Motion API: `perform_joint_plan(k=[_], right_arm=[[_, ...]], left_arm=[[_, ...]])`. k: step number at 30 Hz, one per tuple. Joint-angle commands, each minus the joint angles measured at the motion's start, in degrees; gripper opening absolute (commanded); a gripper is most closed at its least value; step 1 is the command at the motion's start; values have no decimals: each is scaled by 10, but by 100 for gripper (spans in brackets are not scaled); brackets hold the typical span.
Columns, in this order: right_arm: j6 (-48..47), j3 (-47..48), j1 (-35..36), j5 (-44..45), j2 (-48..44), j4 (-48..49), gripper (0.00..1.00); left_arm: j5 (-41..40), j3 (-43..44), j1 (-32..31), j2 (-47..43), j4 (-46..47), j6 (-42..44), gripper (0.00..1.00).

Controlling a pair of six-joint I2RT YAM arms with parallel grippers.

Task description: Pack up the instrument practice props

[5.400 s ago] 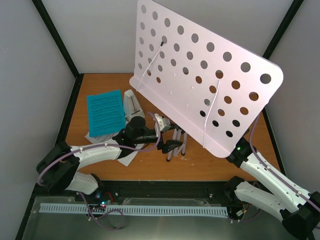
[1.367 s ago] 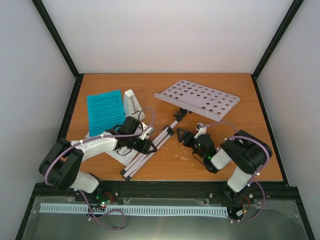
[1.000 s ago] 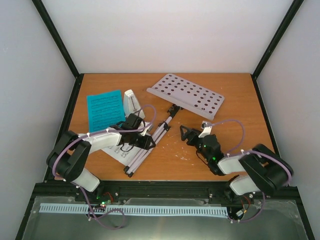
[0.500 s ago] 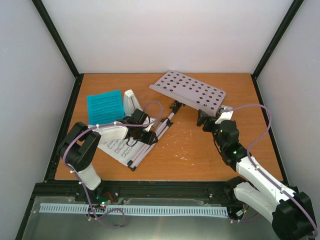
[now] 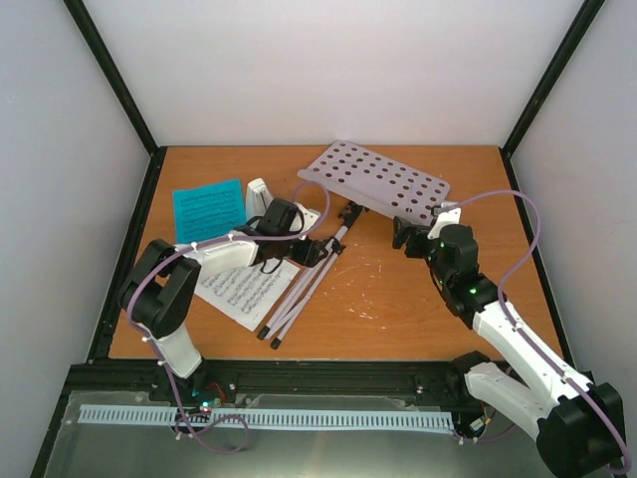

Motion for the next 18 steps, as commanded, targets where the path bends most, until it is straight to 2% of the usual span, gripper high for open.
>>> perform_joint_plan(k=[1, 4, 8, 11, 15, 18], right_arm=[[-12, 25, -6, -25, 0, -6, 100], [-26, 65, -8, -38, 14, -19, 100], [-46, 158, -16, -61, 61, -73, 100], [-54, 237, -49, -92, 111, -130, 100], [-61, 315, -113, -138, 156, -188, 100], [-73, 306, -166, -144, 141, -180, 100]], left_arm=[[6, 15, 1, -20, 17, 19, 70], [56, 36, 1, -52, 15, 25, 83], [97, 124, 6, -91, 2, 46, 99], [103, 234, 30, -88, -46, 64, 99], [138, 383, 125, -51, -121, 49, 100], [122, 407, 219, -73, -124, 16, 99]])
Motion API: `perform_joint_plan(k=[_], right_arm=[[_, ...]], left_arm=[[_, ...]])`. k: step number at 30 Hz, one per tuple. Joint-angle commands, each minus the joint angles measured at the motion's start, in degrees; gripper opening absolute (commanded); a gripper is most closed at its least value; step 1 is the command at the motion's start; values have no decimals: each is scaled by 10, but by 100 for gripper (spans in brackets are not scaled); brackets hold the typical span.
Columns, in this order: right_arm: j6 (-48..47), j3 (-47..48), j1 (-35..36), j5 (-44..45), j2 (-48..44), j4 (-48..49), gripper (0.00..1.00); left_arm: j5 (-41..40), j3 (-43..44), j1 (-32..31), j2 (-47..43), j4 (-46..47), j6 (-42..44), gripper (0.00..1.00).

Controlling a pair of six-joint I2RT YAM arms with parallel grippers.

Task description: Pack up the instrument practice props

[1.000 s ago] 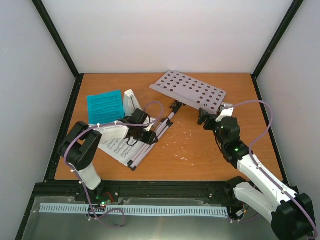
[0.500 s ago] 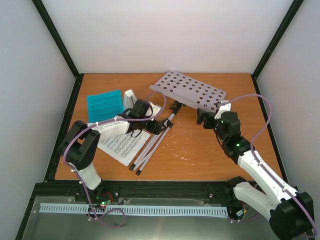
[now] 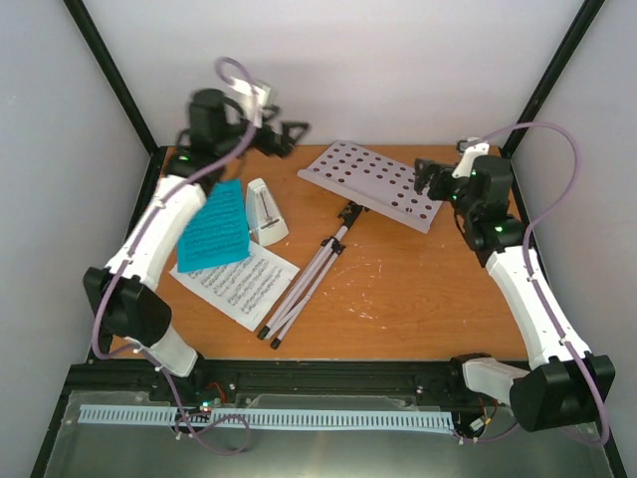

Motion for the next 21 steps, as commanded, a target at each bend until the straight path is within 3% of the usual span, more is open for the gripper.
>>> perform_joint_plan(k=[1, 6, 8, 12, 16, 21], right_arm=[[-29, -11, -77, -36, -18, -34, 100], [-34, -110, -168, -27, -49, 55, 100], [-51, -161, -173, 1, -61, 117, 100], [-80, -292, -173, 28, -69, 289, 100], [-97, -387, -173, 28, -59, 410, 100], [-118, -438, -173, 31, -29, 493, 100]], left_arm=[[-8, 8, 140, -36, -33, -41, 100], [-25, -237, 352, -165, 137, -131, 99], [-77, -314, 410, -176, 177, -139, 99], [-184, -441, 447, -163, 272, -150, 99], [-192, -574, 447, -173, 437, -150, 100], [-218, -681, 447, -192, 541, -121, 99]])
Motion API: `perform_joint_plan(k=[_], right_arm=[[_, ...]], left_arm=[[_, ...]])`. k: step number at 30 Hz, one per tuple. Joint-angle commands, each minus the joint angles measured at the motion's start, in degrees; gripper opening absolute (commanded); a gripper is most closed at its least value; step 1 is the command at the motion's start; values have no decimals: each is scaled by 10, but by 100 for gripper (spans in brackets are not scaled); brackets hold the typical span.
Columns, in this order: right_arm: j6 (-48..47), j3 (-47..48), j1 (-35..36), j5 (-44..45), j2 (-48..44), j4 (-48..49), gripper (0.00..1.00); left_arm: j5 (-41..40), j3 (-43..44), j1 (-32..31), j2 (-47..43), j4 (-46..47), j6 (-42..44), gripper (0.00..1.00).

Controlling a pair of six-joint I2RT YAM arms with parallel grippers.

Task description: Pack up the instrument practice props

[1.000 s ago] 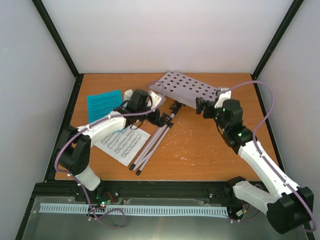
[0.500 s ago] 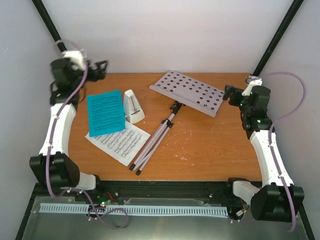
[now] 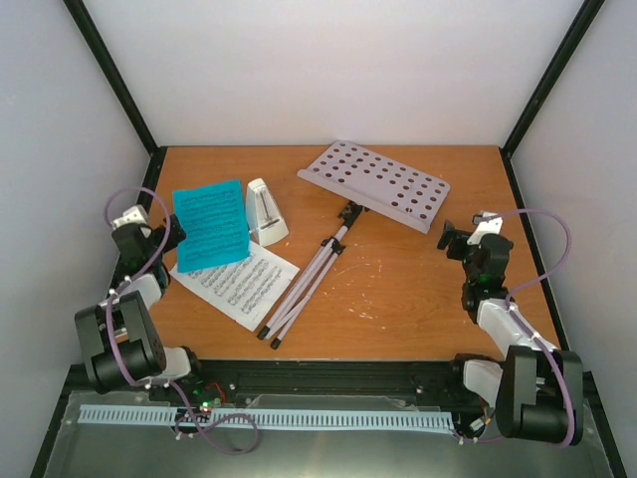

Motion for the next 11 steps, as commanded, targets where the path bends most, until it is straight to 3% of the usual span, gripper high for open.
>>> perform_joint_plan(k=[1, 11], right_arm=[[-31, -26, -2, 9, 23, 149, 100], [-16, -53, -2, -13, 118, 260, 100]], left_arm=[[-33, -61, -1, -36, 189, 19, 100], [-22, -142, -19, -1, 328, 58, 99]])
